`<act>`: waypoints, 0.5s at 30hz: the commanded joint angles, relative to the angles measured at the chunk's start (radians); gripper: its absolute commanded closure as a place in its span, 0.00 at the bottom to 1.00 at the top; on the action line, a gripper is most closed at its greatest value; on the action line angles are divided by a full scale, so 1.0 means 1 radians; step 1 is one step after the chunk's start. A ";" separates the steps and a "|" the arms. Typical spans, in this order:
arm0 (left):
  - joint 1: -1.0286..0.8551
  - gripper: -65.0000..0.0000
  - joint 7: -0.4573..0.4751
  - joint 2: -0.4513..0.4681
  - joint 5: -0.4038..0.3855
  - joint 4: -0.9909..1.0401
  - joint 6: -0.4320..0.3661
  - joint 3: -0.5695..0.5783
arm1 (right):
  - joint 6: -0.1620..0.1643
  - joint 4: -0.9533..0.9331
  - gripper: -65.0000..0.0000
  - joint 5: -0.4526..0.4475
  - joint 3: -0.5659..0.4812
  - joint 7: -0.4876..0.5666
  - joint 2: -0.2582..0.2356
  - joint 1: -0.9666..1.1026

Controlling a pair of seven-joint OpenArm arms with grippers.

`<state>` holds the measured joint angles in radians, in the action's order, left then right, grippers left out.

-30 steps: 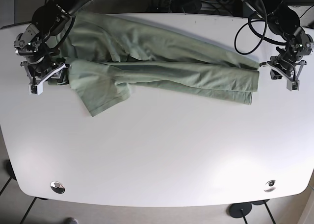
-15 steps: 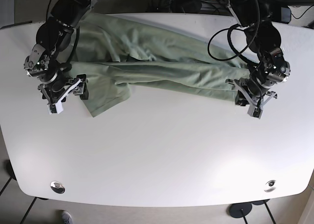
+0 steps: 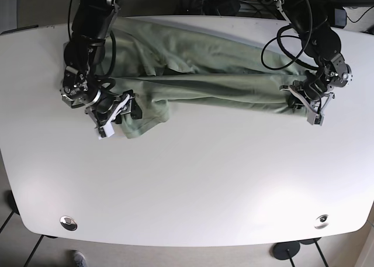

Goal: Fold the T-shirt properly
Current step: 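Grasp the strip's folded edge with both grippers and fold it over again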

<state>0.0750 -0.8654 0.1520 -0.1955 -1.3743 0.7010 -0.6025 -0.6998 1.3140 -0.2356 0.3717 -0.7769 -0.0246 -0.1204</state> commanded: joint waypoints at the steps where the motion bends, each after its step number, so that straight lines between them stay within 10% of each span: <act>1: -0.011 0.90 -0.015 0.028 0.021 -0.014 -0.003 -0.032 | 0.002 0.011 0.70 0.017 -0.006 -0.029 -0.002 -0.009; 5: -0.031 0.90 -0.015 0.028 0.021 -0.009 -0.003 -0.099 | 0.002 0.014 0.98 0.017 -0.069 -0.029 -0.002 -0.015; 15: -0.062 0.90 -0.015 0.028 0.021 -0.009 -0.003 -0.118 | 0.015 0.668 0.98 0.008 -0.066 -0.299 0.071 0.147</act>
<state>0.0162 -0.8410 0.1703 -0.2070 -1.3781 0.7010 -0.7174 -0.6815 1.9697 -0.2184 0.3054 -1.0882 0.0528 0.0391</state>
